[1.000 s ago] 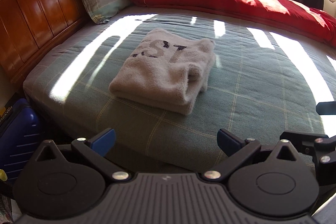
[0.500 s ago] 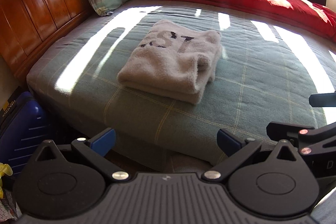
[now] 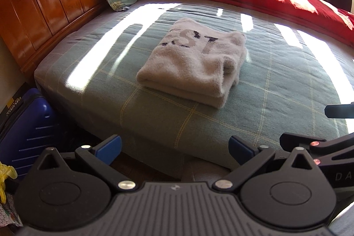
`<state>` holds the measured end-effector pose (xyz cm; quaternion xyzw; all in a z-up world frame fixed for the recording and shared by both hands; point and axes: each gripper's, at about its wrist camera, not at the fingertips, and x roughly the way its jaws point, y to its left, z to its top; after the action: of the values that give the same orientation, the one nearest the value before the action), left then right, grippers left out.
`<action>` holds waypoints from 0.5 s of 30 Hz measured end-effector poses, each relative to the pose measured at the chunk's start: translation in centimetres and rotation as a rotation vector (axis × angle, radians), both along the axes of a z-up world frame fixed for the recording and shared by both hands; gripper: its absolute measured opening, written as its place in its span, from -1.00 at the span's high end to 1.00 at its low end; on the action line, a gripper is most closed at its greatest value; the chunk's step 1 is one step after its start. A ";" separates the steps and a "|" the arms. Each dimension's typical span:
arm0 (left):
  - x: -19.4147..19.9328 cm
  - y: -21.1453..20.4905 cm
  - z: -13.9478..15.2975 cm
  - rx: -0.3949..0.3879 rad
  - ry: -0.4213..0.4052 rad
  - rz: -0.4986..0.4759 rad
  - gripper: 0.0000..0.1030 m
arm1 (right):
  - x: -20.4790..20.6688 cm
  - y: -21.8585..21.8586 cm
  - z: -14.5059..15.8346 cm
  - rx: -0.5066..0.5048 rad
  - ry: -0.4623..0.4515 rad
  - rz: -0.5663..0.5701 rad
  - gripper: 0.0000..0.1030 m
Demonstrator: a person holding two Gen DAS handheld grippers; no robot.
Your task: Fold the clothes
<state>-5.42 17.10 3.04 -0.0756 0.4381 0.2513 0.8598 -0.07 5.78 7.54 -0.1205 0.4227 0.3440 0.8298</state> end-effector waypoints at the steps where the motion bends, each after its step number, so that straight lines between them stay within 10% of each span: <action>1: 0.0 0.0 0.0 -0.001 0.000 0.001 -0.99 | 0.0 0.0 0.0 0.001 -0.001 0.000 -1.00; 15: 0.2 0.0 0.1 0.000 -0.002 0.002 -0.99 | -0.1 -0.1 0.2 0.008 -0.001 -0.001 -1.00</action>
<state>-5.25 17.11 3.10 -0.0764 0.4371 0.2522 0.8599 -0.22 5.65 7.69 -0.1171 0.4210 0.3451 0.8307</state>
